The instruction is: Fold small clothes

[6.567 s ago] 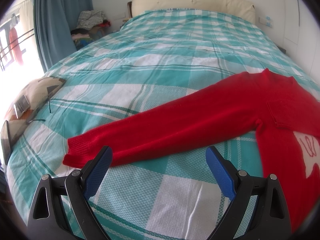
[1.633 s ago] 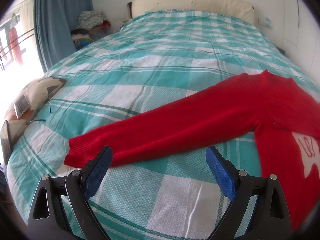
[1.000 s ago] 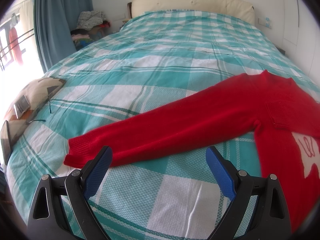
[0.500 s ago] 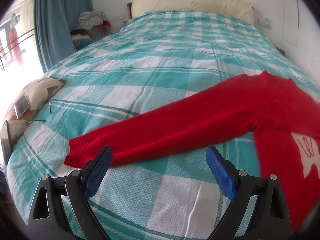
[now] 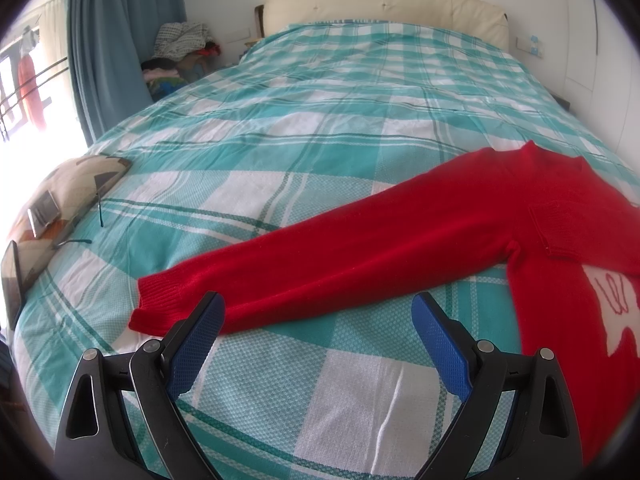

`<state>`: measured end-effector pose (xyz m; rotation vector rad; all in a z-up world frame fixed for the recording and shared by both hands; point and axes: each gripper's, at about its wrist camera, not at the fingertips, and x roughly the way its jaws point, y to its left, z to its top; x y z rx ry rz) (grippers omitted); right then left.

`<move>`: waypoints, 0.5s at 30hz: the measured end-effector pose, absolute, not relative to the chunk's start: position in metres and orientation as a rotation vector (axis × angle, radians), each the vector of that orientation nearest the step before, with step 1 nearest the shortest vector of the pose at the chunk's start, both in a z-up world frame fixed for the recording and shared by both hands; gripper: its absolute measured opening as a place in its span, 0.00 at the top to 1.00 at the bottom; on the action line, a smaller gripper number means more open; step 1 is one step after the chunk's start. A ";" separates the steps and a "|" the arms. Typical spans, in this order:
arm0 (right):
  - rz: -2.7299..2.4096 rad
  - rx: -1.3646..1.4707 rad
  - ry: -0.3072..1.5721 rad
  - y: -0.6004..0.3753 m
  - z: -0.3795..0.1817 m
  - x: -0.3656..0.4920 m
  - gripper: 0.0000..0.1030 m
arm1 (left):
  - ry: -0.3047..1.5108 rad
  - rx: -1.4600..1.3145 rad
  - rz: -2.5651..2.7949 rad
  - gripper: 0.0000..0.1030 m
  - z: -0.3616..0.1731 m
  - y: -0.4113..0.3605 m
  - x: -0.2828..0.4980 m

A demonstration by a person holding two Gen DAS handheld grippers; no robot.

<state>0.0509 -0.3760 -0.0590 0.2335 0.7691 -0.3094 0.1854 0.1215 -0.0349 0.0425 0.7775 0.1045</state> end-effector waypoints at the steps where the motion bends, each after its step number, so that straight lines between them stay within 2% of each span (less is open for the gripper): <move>1: -0.309 0.234 0.769 -0.376 -0.059 0.051 0.27 | 0.778 0.042 0.104 0.07 -0.034 0.122 0.186; 15: -0.309 0.234 0.769 -0.376 -0.059 0.051 0.27 | 0.778 0.043 0.104 0.07 -0.035 0.121 0.185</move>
